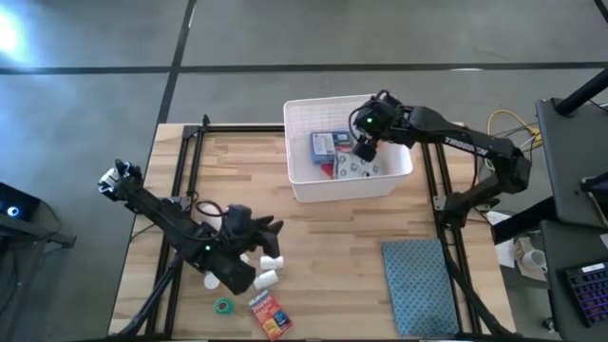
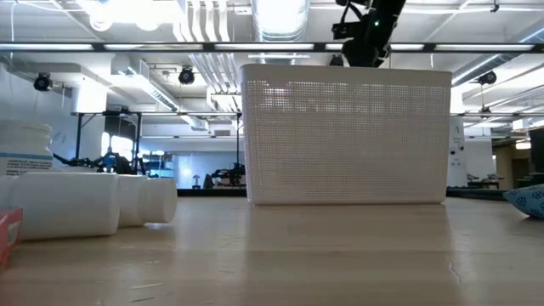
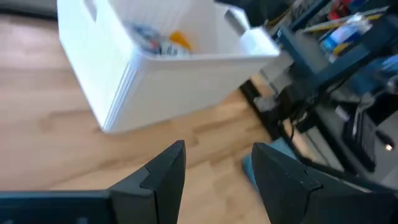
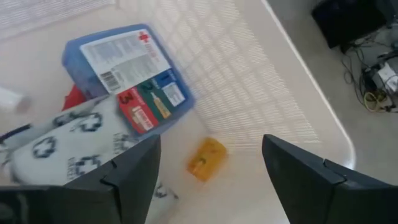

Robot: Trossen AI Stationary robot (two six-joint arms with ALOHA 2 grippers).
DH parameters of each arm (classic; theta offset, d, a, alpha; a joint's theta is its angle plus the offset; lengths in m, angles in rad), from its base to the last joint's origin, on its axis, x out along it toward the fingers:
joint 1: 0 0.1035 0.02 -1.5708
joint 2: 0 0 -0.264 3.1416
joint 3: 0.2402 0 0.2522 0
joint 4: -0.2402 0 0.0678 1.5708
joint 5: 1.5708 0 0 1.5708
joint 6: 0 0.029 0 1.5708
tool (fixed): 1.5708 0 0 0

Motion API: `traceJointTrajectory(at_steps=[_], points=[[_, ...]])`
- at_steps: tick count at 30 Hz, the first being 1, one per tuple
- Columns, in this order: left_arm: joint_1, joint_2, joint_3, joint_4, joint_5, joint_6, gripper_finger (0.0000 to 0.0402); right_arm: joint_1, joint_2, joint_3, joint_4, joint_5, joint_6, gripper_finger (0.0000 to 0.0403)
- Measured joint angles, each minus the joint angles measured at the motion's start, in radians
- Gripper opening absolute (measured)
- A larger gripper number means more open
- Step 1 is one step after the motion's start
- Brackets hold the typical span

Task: Pick & place medical supplies in basket/bin
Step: Put the top white medicine bottle into the white bin

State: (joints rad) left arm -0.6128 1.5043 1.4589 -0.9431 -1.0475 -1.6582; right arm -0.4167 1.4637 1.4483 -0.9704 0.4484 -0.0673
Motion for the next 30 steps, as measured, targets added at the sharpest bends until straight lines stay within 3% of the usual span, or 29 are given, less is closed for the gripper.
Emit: traceJointTrajectory(at_steps=[9,14,16,22,30], points=[[-0.010,-0.002,0.052,0.140,-0.019,0.224,0.0166,0.004,-0.167,-0.001,-0.066,-0.024,0.012,0.0261],[-0.030,0.002,0.011,0.298,0.178,0.396,0.0166,0.104,-0.290,-0.018,-0.121,-0.349,0.093,0.0263],[-0.038,0.016,0.000,0.309,0.262,0.402,0.0166,0.188,-0.326,-0.040,-0.124,-0.424,0.141,0.0265],[-0.048,0.107,-0.002,0.303,0.445,0.410,0.0166,0.495,-0.401,-0.131,-0.125,-0.386,0.327,0.0261],[-0.041,0.198,-0.003,0.297,0.471,0.456,0.0166,0.799,-0.400,-0.248,-0.112,-0.234,0.614,0.0258]])
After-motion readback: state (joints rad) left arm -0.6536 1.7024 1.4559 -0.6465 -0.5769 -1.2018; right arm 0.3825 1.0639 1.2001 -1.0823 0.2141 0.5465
